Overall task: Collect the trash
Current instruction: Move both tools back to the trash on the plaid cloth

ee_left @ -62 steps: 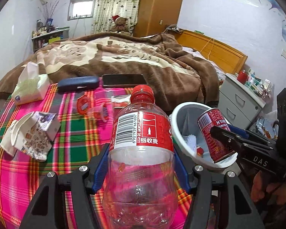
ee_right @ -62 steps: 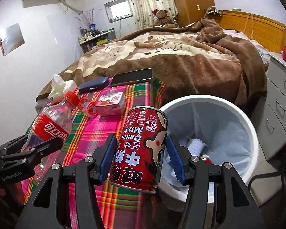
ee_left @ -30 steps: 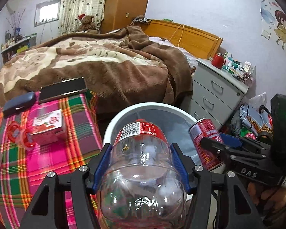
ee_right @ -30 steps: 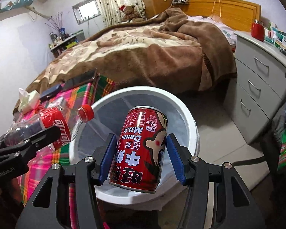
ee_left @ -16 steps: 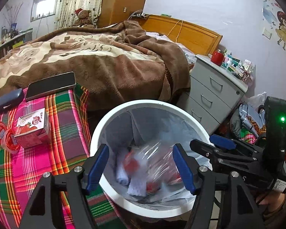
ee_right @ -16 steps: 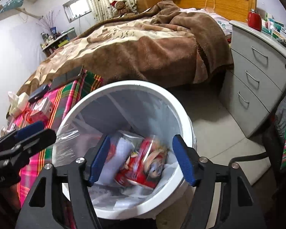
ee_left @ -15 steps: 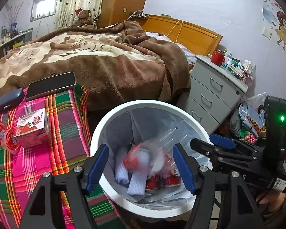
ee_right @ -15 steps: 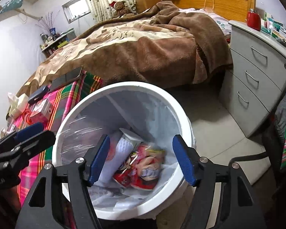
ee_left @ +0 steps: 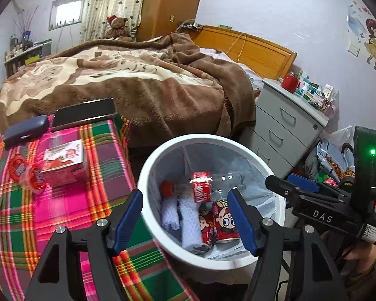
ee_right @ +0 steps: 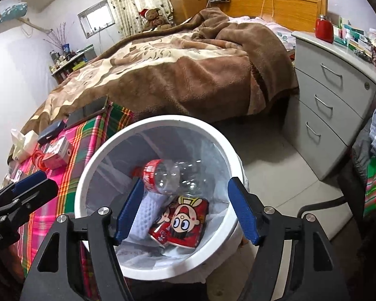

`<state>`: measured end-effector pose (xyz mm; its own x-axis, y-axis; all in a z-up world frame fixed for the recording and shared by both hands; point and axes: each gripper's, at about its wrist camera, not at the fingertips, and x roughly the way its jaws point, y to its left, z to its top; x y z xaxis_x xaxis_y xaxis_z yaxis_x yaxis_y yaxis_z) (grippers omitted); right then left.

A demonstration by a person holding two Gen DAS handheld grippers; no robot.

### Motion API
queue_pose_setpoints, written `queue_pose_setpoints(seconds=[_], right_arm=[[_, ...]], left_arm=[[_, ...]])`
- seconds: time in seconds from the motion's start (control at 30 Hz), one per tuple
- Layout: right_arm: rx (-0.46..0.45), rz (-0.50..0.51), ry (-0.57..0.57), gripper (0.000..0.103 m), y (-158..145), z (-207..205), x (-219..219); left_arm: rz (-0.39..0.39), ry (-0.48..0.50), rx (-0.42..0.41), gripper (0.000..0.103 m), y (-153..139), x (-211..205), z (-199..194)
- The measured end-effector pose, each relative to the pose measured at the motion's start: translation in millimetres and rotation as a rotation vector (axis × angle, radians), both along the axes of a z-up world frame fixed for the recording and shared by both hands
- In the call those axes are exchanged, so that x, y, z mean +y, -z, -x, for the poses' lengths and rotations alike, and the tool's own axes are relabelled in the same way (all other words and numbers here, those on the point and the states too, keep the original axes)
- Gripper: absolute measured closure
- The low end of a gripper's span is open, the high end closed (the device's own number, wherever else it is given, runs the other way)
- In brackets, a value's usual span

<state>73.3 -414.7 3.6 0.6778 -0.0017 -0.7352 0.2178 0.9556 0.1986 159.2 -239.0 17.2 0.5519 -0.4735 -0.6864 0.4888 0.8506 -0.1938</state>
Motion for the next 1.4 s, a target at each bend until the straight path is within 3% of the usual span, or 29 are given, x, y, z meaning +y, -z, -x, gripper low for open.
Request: queue_pose_setpoints(seconds=[0.87, 1.4], right_arm=[[-0.066, 0.034, -0.086, 0.032, -23, 1, 68], [-0.078, 0.047, -0.246, 0.032, -18, -25, 126]], left_arm=[[0.025, -0.157, -0.042, 0.034, -20, 108, 29], [0.003, -0.354, -0.067, 0.034, -16, 209, 30]])
